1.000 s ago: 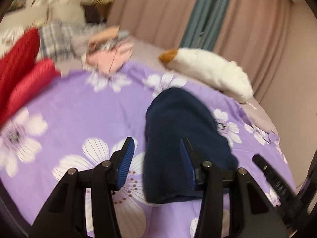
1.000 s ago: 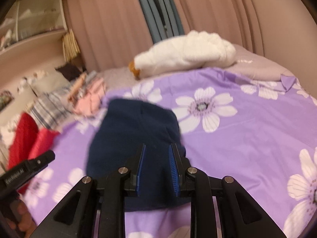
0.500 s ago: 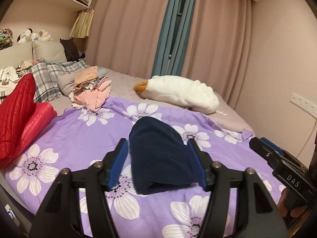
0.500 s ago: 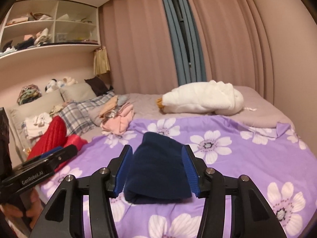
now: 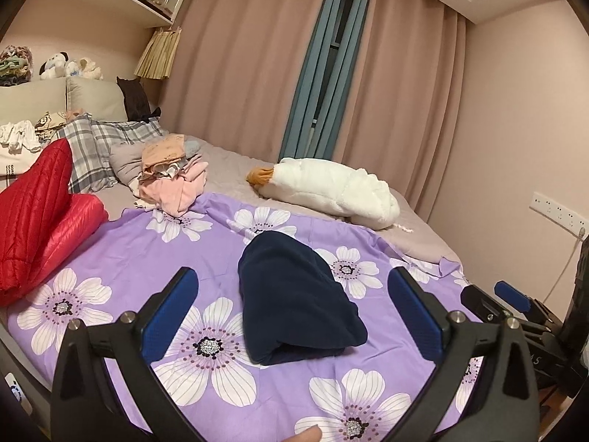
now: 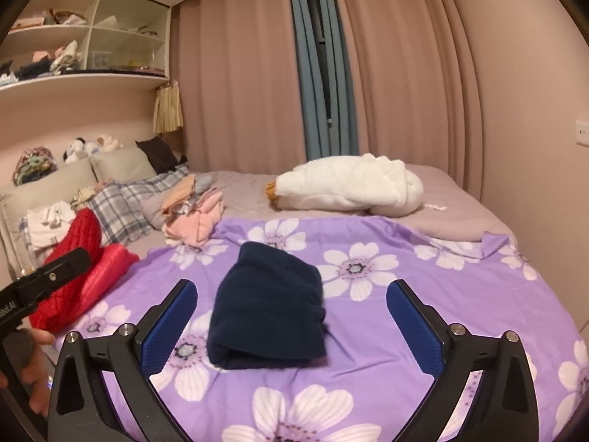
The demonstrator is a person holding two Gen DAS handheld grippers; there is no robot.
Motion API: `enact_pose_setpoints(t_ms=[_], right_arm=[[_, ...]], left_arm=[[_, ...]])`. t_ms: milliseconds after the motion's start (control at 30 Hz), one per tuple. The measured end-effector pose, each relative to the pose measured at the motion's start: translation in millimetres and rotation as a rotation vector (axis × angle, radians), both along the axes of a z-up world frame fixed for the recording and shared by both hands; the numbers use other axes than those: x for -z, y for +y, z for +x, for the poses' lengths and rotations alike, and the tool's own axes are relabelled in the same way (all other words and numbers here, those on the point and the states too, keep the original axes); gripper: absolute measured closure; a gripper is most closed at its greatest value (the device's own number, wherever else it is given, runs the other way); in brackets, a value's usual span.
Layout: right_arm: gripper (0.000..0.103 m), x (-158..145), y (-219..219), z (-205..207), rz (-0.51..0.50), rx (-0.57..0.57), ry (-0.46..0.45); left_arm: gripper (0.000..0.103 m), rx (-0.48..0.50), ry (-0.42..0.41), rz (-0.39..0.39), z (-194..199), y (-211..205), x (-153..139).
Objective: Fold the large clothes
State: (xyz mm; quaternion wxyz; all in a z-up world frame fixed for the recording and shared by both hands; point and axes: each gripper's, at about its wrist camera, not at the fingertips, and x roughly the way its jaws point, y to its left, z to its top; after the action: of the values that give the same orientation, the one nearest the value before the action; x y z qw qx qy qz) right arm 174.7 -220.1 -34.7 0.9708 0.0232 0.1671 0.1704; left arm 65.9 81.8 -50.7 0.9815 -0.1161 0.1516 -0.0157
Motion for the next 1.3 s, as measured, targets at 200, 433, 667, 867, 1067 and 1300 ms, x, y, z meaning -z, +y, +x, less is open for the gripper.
enact_pose_setpoints(t_ms=[200, 433, 667, 867, 1067, 1300], right_arm=[[0.001, 2, -2, -1, 0.002, 0.023, 0.032], [0.001, 1, -5, -2, 0.009, 0.054, 0.048], [0.001, 2, -6, 1, -0.014, 0.082, 0.056], [0.001, 3, -2, 2, -0.051, 0.081, 0.058], [0.001, 3, -1, 2, -0.061, 0.080, 0.056], [0.001, 4, -1, 6, -0.048, 0.095, 0.076]], left_arm=[[0.000, 0.007, 0.024, 0.012, 0, -4, 1], [0.000, 0.005, 0.053, 0.013, 4, -6, 2], [0.000, 0.016, 0.108, 0.004, 12, -7, 6], [0.000, -0.005, 0.119, 0.017, 14, -8, 7], [0.000, -0.023, 0.114, 0.035, 13, -9, 8], [0.000, -0.033, 0.106, 0.045, 13, -8, 7]])
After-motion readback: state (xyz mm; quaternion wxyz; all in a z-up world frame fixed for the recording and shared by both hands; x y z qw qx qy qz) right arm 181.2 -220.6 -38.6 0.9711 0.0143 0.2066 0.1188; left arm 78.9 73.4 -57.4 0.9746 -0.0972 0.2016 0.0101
